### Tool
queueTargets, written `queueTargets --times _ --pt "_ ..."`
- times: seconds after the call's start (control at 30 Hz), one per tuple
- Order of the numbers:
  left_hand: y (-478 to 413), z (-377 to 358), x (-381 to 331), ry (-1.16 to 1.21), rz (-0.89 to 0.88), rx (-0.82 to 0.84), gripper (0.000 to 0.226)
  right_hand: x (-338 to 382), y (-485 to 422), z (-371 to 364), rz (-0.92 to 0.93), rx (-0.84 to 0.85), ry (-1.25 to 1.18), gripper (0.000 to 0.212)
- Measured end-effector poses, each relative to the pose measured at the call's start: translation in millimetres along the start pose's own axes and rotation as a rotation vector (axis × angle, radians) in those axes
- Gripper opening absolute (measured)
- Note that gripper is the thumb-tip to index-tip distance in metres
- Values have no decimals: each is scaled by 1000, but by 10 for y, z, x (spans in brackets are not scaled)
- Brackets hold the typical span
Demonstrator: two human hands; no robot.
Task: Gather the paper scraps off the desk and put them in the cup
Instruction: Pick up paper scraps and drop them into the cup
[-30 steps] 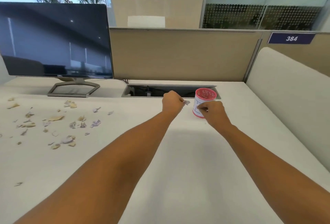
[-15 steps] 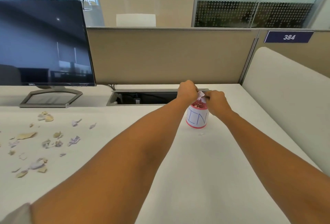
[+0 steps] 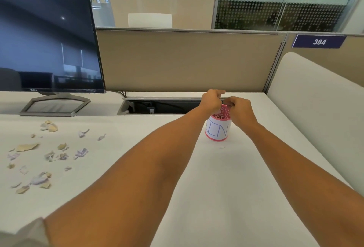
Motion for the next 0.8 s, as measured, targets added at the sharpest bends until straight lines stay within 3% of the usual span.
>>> queueTargets --times 0.27,0.53,0.8 --pt "96 55 38 21 -6 36 57 -4 154 20 -21 -9 -90 29" --pt "556 263 479 -139 -24 -100 40 210 603 -282 -69 111 -205 26" --pt "1492 818 1407 -257 114 -274 41 823 1258 -1003 143 302 -94 27"
Point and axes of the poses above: each hand's wrist, its own y-axis away from the middle knuckle, its own z-axis out of the back of the hand, x = y × z, the point moved 2 cm from there along -y, towards the middle knuckle, and after that the axes turned 8 degrees about y, right-handed, at the moved point
